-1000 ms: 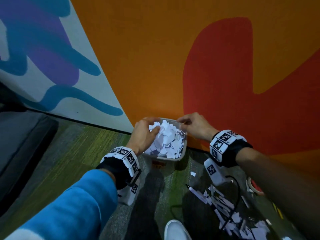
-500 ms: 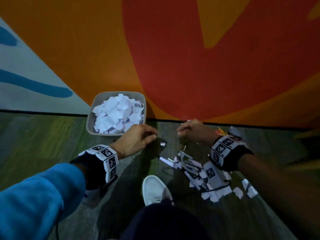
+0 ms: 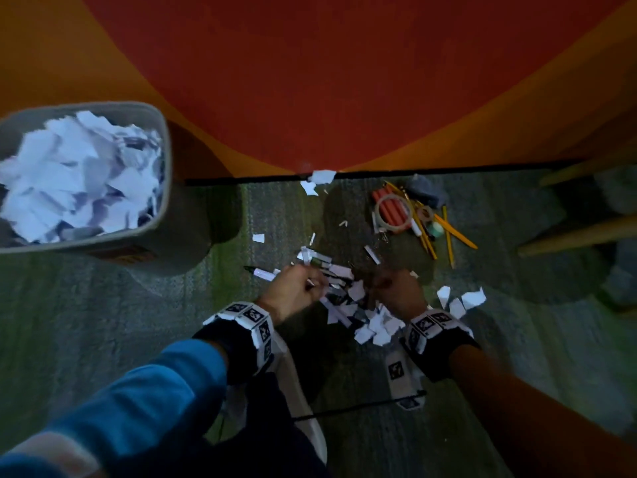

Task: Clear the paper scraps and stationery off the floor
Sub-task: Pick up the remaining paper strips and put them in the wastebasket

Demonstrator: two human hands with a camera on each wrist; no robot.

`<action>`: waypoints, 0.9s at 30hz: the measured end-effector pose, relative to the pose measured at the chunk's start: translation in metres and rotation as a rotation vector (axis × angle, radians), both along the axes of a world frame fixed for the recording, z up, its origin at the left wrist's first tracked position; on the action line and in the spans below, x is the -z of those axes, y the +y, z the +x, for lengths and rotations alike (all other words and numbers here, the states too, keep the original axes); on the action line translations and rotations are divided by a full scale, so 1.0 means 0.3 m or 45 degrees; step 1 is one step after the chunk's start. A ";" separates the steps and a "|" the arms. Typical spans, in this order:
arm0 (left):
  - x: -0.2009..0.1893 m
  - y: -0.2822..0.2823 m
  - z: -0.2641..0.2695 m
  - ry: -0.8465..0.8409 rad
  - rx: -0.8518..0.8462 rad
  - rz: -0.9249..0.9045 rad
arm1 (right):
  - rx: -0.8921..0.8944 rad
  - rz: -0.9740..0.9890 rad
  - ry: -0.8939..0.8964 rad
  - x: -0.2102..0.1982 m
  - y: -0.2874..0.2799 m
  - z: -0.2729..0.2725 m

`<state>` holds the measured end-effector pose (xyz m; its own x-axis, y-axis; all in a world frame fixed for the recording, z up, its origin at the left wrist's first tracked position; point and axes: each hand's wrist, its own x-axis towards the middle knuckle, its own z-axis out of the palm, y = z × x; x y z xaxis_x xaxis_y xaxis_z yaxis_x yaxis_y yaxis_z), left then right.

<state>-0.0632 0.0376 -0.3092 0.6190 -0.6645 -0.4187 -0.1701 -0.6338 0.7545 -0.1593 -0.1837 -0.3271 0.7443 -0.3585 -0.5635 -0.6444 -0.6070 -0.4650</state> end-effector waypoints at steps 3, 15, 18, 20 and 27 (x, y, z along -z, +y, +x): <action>0.028 -0.076 -0.043 -0.092 0.249 0.003 | 0.152 -0.042 -0.163 0.049 -0.013 -0.109; 0.146 -0.301 -0.110 -0.377 0.708 -0.187 | 0.329 -0.123 -0.094 0.154 0.006 -0.280; 0.169 -0.338 -0.152 -0.358 0.869 -0.178 | 0.433 -0.192 -0.198 0.171 -0.027 -0.345; 0.192 -0.363 -0.175 -0.342 0.998 -0.182 | 0.512 -0.221 -0.198 0.171 -0.053 -0.391; 0.228 -0.391 -0.257 -0.783 1.406 0.188 | 0.590 -0.312 -0.113 0.196 -0.153 -0.438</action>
